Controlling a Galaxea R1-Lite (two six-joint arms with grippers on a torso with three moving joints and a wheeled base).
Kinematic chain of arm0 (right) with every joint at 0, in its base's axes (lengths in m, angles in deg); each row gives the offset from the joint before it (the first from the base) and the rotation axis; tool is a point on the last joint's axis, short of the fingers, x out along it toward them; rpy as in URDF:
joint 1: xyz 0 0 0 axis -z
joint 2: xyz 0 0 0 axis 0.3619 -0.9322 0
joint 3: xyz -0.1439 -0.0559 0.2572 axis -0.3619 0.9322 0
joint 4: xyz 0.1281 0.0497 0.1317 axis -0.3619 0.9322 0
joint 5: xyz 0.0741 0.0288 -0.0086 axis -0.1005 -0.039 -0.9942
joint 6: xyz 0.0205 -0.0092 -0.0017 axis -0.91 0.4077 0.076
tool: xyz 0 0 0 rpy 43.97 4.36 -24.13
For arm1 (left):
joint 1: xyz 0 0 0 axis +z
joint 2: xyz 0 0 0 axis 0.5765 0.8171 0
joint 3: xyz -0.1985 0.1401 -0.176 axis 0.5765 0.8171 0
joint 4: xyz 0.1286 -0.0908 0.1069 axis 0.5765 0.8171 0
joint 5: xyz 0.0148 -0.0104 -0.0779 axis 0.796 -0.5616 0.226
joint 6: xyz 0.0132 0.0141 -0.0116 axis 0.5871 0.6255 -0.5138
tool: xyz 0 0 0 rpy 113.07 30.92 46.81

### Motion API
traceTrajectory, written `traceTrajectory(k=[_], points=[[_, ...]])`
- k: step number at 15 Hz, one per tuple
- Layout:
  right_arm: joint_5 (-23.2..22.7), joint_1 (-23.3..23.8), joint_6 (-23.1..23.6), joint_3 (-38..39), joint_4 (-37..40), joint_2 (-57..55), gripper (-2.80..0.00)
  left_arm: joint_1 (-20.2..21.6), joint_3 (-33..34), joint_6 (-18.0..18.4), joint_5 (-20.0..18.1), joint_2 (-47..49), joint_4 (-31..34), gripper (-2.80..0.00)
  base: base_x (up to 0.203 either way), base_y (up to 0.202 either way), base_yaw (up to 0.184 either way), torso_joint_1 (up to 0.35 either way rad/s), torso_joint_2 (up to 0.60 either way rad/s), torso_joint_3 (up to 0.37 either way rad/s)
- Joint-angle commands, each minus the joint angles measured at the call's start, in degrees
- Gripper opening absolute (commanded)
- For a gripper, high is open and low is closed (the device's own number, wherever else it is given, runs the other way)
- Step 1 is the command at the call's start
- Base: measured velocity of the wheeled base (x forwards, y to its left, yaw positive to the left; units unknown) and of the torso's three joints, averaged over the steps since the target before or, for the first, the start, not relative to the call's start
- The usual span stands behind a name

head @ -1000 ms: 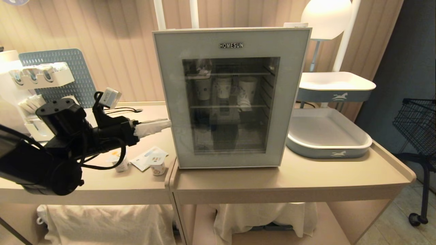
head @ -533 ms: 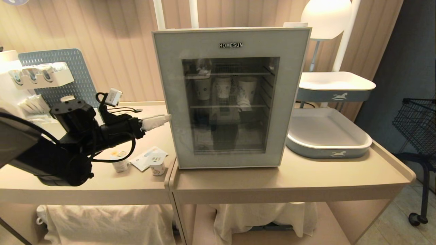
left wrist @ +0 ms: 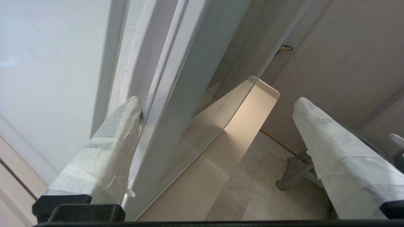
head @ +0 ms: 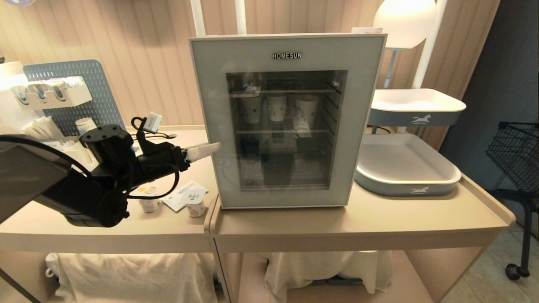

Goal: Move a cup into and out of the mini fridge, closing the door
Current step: Open the freezer door

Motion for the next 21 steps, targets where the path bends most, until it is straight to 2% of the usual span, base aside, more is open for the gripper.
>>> traceTrajectory(k=[1, 4, 9, 15, 21], points=[[-0.1, -0.1, 0.0, -0.1, 0.0, 0.0, 0.00, -1.2, 1.0, -0.5, -1.2, -0.8, -0.4, 0.00, 0.000, 0.000, 0.000, 0.000, 0.00, 0.000], [0.0, -0.1, 0.0, 0.0, 0.0, -0.1, 0.00, -2.5, 1.8, -5.1, -1.7, -3.9, -1.0, 0.00, 0.000, 0.000, 0.000, 0.000, 0.00, 0.000], [-0.1, -0.1, 0.0, 0.0, 0.0, -0.1, 0.00, -3.2, 4.7, -5.5, -1.9, -6.6, -1.0, 0.00, 0.000, 0.000, 0.000, 0.000, 0.00, 0.000], [0.0, -0.1, 0.0, 0.0, 0.0, -0.1, 0.00, -3.5, 16.6, -5.5, -2.9, -12.7, -5.8, 0.00, 0.000, 0.000, 0.000, 0.000, 0.00, 0.000], [0.0, -0.1, 0.0, -0.1, 0.0, -0.1, 0.00, -5.1, 30.4, -5.6, -4.0, -27.6, -6.6, 0.00, 0.000, 0.000, 0.000, -0.001, 0.00, 0.005]])
